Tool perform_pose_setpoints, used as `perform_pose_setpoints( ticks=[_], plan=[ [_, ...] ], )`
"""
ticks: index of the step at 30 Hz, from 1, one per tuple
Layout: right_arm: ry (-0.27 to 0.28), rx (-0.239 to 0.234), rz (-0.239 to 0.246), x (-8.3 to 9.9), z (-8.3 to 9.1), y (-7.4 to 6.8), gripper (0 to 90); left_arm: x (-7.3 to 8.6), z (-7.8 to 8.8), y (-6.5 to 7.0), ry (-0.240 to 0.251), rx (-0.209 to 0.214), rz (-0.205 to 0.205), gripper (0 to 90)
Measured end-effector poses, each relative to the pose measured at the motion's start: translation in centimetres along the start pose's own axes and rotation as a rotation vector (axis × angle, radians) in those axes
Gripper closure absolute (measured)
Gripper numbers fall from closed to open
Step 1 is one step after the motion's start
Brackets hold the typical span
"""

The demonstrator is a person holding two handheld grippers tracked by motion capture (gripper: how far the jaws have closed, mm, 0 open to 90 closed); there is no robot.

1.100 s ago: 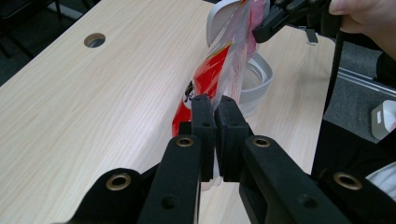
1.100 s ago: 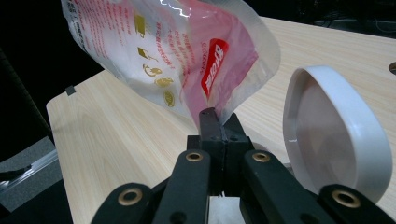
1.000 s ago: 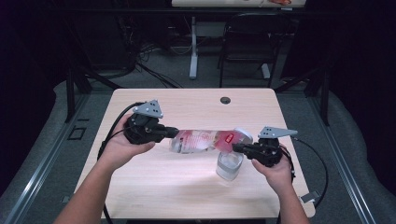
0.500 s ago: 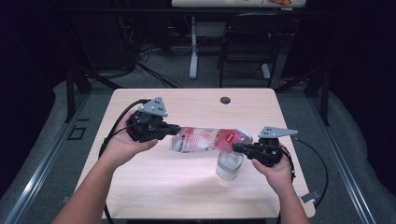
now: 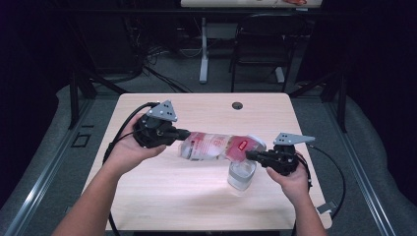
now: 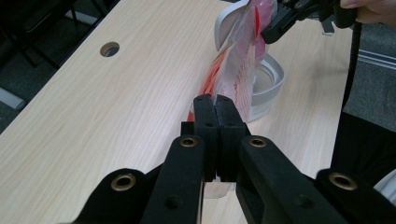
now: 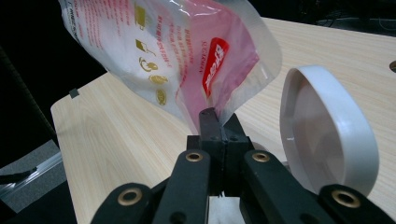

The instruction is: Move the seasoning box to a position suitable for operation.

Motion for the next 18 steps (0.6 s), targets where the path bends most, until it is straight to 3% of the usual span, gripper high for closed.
perform_pose_setpoints(
  ticks=[18],
  plan=[
    [-0.009,0.009,-0.001,-0.16,0.54,0.29,90.0,-0.64,0.17,0.19,0.001,0.018,-0.006,90.0]
  ],
)
Point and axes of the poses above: each handheld gripper's, and its own axes: z roughly backward along the jaws, x roughly out of its underside, y roughly to its right, the point moved 2 cm from there along -z, roughly forward along the jaws, and after that the axes turned 7 degrees about -z, right-handed, at the moved point
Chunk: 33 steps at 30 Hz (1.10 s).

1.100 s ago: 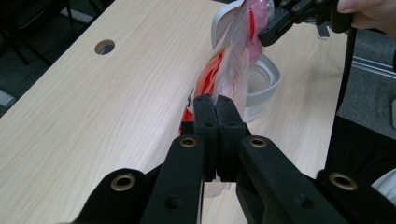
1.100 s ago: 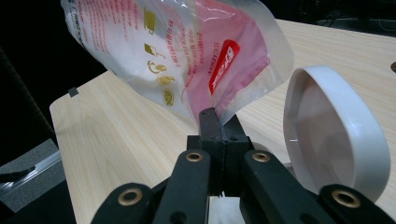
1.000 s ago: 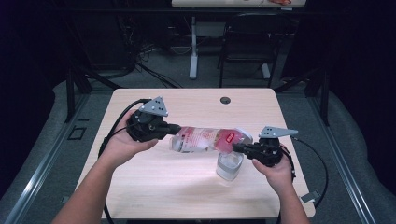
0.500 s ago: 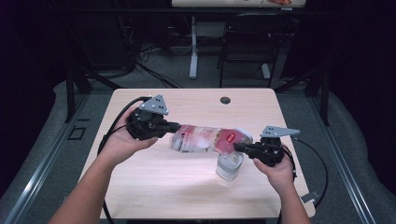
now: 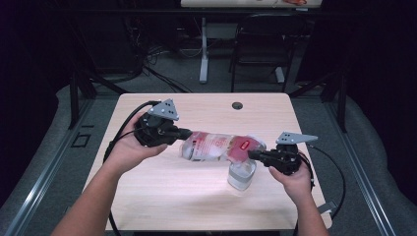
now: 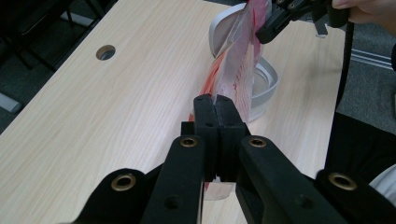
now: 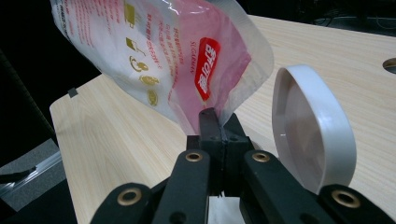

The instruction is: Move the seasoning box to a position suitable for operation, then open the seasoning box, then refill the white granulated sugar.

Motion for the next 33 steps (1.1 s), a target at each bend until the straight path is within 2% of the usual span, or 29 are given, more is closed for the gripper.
perform_pose_setpoints(
  ticks=[7,17,33],
  plan=[
    [-0.008,-0.002,-0.014,0.02,-0.03,-0.03,90.0,-0.14,0.13,0.16,-0.002,0.005,-0.001,90.0],
    [-0.022,0.031,-0.005,-0.11,0.02,-0.25,90.0,-0.47,0.13,0.17,-0.004,0.007,-0.005,90.0],
    [-0.035,0.043,-0.005,-0.01,-0.08,-0.23,90.0,-1.01,0.21,0.23,-0.002,0.01,-0.014,90.0]
  ],
)
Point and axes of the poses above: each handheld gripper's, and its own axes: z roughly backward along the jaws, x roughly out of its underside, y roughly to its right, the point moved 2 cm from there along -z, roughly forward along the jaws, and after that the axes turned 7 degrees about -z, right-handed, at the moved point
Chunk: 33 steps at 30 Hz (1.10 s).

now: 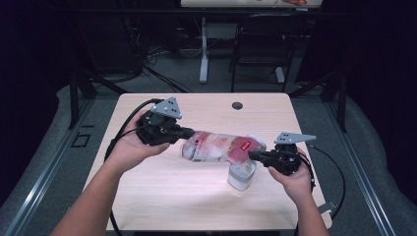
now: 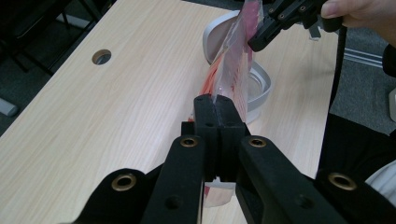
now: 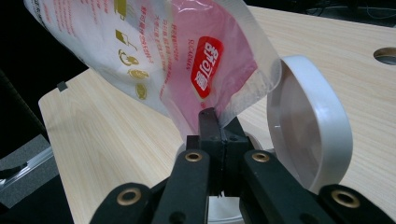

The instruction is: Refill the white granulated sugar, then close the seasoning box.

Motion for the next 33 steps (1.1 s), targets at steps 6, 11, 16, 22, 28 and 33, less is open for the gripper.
perform_pose_setpoints(
  ticks=[6,11,16,22,28,33],
  plan=[
    [-0.006,-0.003,0.002,0.02,-0.1,-0.04,90.0,-0.16,0.06,0.04,0.002,0.0,0.002,90.0],
    [-0.011,-0.003,0.003,0.02,-0.14,-0.06,90.0,-0.3,0.16,0.02,0.002,-0.002,0.0,90.0],
    [-0.013,-0.003,0.003,0.02,-0.12,-0.05,90.0,-0.37,0.14,-0.01,0.005,-0.002,-0.001,90.0],
    [-0.018,-0.005,-0.001,0.1,-0.3,-0.02,90.0,-0.39,0.1,-0.07,0.001,0.002,0.004,90.0],
    [-0.021,-0.007,-0.003,0.13,-0.49,0.01,90.0,-0.39,0.04,-0.28,0.007,0.0,0.008,90.0],
    [-0.025,-0.005,-0.004,0.08,-0.55,0.13,90.0,-0.43,0.04,-0.29,0.011,0.001,0.011,90.0]
  ],
)
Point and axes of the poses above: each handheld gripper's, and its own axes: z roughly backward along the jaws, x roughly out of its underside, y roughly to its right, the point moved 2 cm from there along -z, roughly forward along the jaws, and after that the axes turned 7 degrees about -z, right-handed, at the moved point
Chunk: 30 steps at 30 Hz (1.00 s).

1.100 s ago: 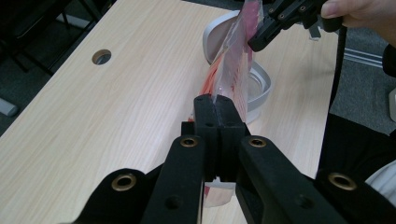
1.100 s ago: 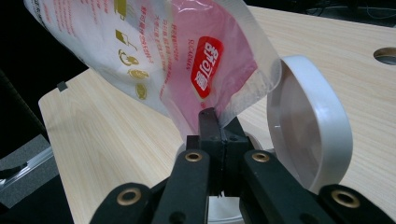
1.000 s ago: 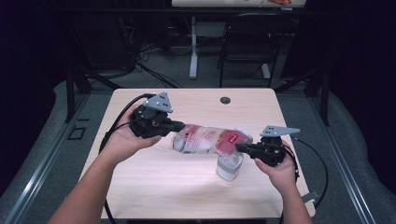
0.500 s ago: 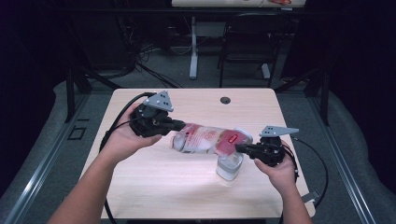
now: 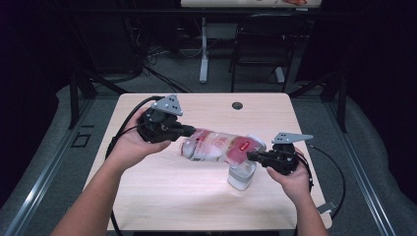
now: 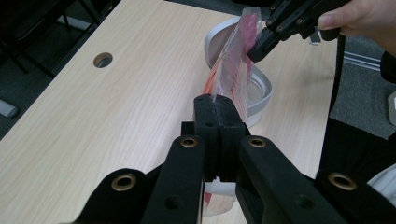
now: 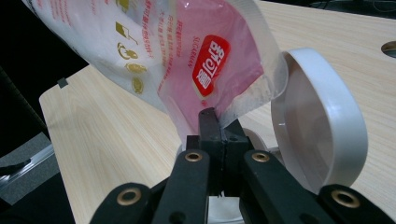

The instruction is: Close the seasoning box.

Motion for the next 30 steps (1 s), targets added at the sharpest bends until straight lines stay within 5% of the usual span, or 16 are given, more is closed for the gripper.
perform_pose_setpoints(
  ticks=[30],
  plan=[
    [0.007,0.005,-0.004,0.12,-0.1,0.03,90.0,-0.29,0.0,0.05,0.004,0.003,0.006,90.0]
  ],
)
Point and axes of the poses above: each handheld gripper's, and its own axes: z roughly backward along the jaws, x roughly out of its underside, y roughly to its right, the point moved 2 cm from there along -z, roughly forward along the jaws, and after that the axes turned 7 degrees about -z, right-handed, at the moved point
